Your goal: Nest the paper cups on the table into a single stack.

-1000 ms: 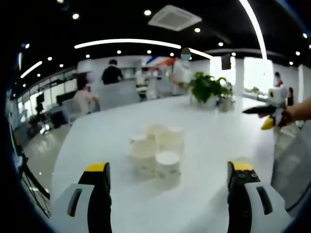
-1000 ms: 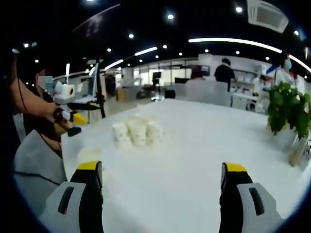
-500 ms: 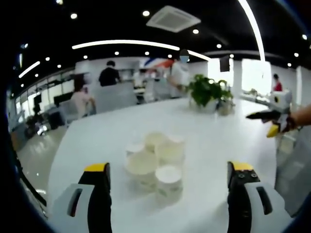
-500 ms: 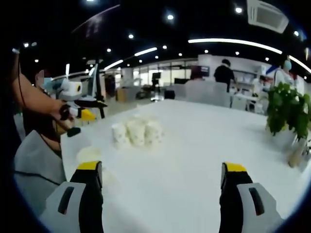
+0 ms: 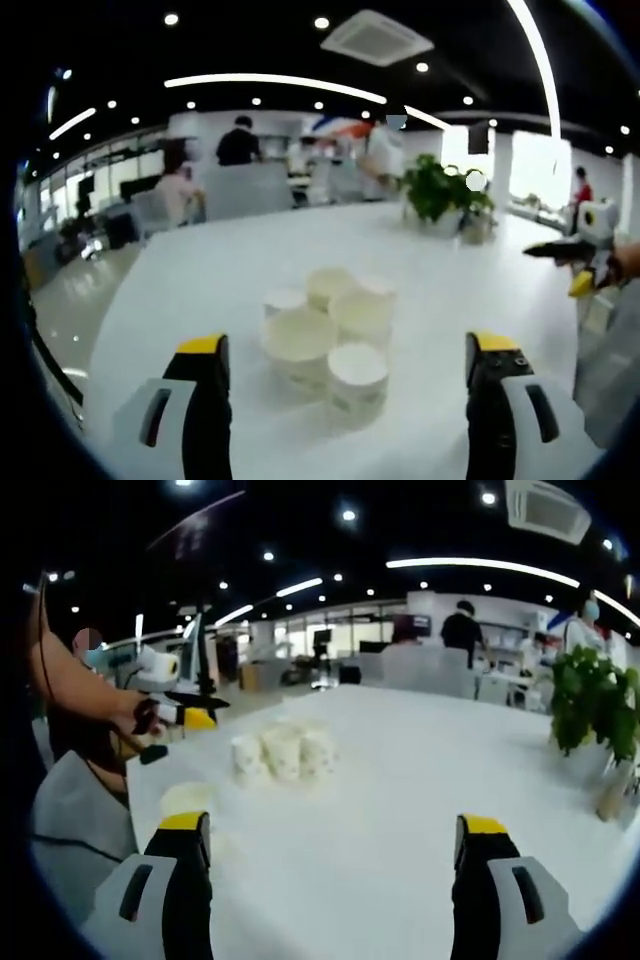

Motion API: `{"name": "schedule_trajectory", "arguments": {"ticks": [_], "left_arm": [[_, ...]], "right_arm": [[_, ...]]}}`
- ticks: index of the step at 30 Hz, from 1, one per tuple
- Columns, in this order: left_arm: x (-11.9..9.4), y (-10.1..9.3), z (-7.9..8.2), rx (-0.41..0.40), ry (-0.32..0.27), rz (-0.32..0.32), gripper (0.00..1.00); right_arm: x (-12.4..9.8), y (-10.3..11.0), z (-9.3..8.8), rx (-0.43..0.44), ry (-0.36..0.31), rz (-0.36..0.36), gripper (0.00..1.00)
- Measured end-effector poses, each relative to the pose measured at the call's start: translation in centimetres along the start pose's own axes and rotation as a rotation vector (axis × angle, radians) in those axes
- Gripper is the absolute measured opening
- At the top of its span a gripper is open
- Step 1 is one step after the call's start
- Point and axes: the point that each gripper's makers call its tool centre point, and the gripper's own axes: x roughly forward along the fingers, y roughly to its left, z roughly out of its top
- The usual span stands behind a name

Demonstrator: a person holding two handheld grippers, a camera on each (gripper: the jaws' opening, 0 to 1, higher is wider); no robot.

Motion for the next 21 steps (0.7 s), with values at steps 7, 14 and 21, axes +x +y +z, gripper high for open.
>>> {"name": "schedule_trajectory", "arguments": {"ticks": [7,14,21], "left_arm": [[0.6,-0.4,-1.6,0.003,0.031,-0.001,0.92],[1.5,-1.0,-3.5,0.024,0.074,-0.015,0.80],[1.9,-1.6,-4.6,0.034,0.092,-0.030,0.69]], "right_arm": [[0.0,0.2,-0.4,0.012,0.004,0.003,1.00],[0.0,0.5,-0.7,0.025,0.011,0.010,1.00],[-0.1,0.4,-0.9,0.030,0.014,0.008,1.00]]}}
